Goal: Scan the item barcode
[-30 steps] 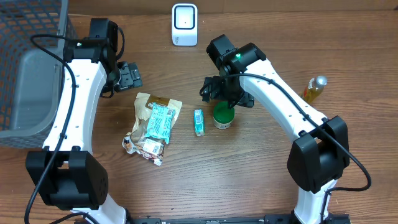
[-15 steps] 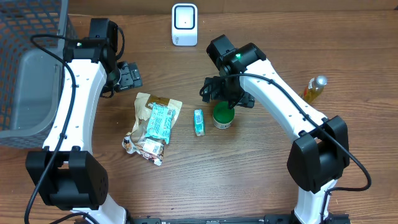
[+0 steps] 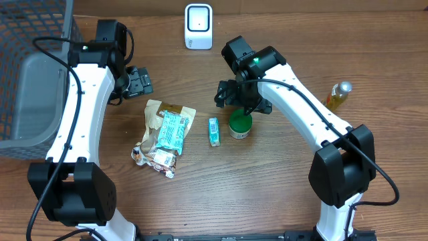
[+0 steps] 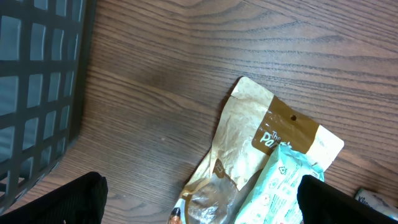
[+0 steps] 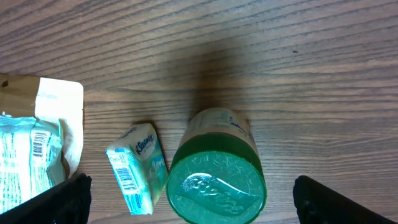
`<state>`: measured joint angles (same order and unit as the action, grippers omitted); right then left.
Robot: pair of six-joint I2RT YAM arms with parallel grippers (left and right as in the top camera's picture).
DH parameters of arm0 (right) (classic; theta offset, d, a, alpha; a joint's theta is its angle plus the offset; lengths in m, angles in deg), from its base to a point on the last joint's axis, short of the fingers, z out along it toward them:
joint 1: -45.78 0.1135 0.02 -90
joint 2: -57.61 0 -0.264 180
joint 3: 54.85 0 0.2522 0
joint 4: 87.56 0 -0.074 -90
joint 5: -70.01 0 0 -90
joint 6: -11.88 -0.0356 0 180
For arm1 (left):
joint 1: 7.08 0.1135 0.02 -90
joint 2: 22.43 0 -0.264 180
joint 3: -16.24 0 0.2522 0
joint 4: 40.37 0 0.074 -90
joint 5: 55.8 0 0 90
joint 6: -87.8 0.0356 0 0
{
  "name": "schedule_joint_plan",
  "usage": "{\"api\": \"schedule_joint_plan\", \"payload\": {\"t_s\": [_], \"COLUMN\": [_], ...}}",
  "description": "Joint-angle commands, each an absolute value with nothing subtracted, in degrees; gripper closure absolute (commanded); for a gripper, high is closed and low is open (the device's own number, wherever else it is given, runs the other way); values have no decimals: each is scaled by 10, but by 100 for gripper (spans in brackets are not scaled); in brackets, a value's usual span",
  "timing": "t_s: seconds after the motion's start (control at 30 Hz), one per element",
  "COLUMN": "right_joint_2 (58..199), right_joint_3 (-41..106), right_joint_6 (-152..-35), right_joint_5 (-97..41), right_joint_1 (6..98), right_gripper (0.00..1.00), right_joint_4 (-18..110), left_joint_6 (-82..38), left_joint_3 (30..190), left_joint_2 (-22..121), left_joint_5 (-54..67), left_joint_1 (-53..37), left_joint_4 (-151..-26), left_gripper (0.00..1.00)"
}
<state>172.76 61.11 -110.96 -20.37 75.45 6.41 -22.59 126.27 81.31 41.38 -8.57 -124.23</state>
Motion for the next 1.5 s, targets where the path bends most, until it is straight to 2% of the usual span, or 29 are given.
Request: {"api": "schedule_joint_plan", "payload": {"t_s": [0.0,1.47], "right_joint_2": [1732,1732], "right_joint_3": [609,609], "right_joint_6": [-1111,-1111], "right_joint_5": [-196,-199], "right_joint_1": [753,753], "right_gripper": [0,0], "right_joint_4": [66,89], "left_joint_6": [-219,-219], "left_joint_3": [1272,1272], "left_joint_2": [814,814], "left_joint_5": [421,421], "left_joint_1": [-90,-90], "left_joint_4": [-1242,-1242], "left_gripper": [0,0]}}
